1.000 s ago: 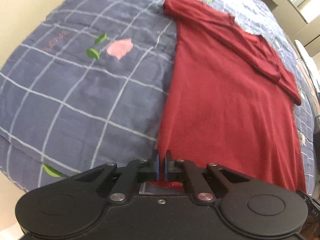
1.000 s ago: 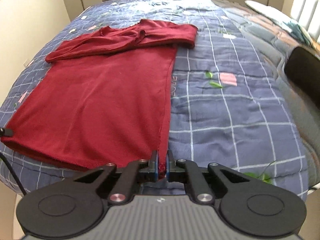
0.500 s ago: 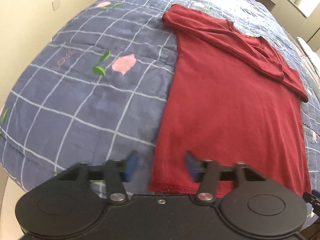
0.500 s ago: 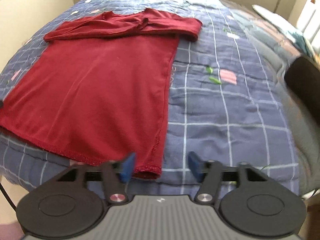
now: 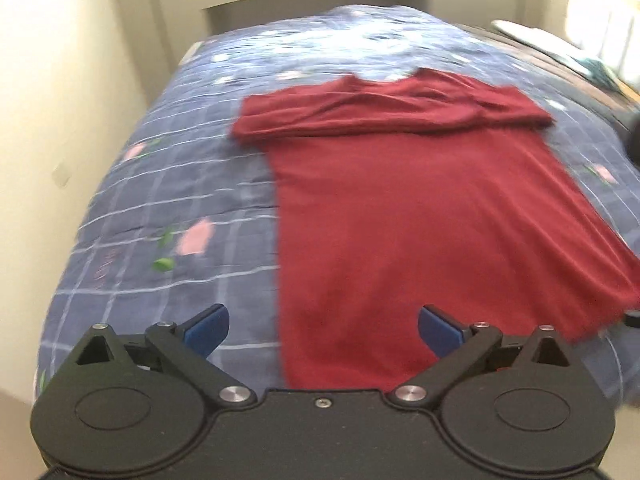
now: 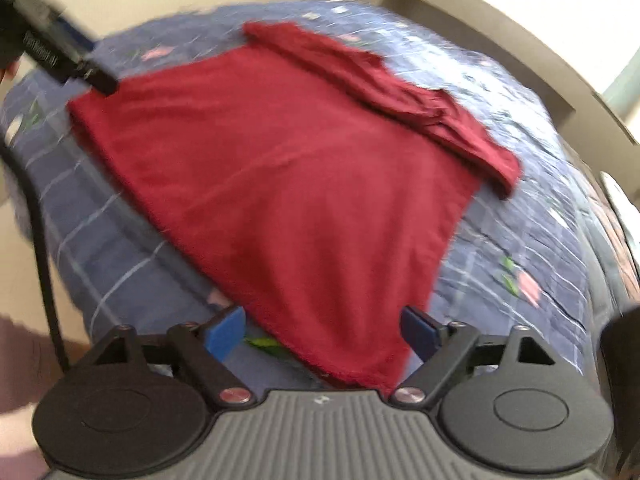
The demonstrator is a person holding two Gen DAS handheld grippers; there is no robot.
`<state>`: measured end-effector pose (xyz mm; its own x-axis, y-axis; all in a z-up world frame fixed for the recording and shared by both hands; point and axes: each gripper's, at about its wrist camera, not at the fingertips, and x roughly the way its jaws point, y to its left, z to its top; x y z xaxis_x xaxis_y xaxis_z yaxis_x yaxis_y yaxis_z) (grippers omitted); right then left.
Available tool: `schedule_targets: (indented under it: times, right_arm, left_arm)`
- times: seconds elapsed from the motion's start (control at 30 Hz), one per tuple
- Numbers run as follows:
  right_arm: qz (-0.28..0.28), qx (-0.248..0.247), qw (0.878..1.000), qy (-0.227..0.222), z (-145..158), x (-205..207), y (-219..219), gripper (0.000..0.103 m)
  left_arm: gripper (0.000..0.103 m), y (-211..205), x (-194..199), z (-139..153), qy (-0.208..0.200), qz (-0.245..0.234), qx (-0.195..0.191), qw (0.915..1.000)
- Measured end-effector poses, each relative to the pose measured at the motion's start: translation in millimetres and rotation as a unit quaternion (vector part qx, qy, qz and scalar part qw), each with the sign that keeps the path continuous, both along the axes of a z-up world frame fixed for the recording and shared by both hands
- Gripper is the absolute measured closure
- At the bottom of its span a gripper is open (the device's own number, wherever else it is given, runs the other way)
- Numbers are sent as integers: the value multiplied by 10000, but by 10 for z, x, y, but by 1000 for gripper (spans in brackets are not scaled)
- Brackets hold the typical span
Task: Fold small clothes
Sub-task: 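Grasp the sweater hem with the right gripper while the left gripper grasps the hem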
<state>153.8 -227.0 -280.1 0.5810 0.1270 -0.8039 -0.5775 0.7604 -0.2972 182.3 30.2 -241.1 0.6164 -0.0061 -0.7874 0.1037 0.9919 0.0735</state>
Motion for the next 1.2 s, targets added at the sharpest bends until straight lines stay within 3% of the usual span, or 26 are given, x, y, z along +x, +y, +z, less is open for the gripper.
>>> schedule_targets:
  times: [0.2, 0.27, 0.37, 0.53, 0.73, 0.83, 0.93, 1.07, 1.17, 1.2]
  right_arm:
    - [348, -199, 9992, 76, -163, 44, 115, 39]
    - [381, 19, 9989, 290, -138, 79, 92, 63]
    - [331, 232, 9983, 430, -88, 103, 59, 81]
    - [-94, 686, 9962, 529, 58, 228, -42, 96]
    - [-746, 1554, 9828, 657, 269, 542, -211, 97]
    - [-829, 1713, 9794, 680, 307, 654, -257, 97]
    - [-798, 1676, 9804, 660, 302, 697, -264, 97]
    - [-791, 1634, 9809, 696, 263, 672, -259, 96]
    - [-790, 1606, 9809, 766, 228, 642, -237, 95]
    - [-809, 1583, 9809, 788, 210, 635, -233, 93]
  left_arm:
    - [1, -281, -20, -92, 261, -763, -94, 9967]
    - [1, -352, -35, -139, 404, -992, -133, 9942]
    - [1, -449, -71, -198, 476, -1299, -46, 9904]
    - [1, -588, -126, -278, 541, -1636, 121, 9850]
    - [1, -773, -55, -449, 709, -1873, 519, 9784]
    - [5, -834, 44, -548, 911, -1972, 824, 9726]
    - [12, -778, 142, -552, 908, -1884, 877, 9739]
    - [29, -574, 239, -501, 880, -1582, 801, 9802]
    - [51, -384, 282, -461, 739, -1306, 846, 9850]
    - [52, -314, 301, -446, 697, -1234, 807, 9866]
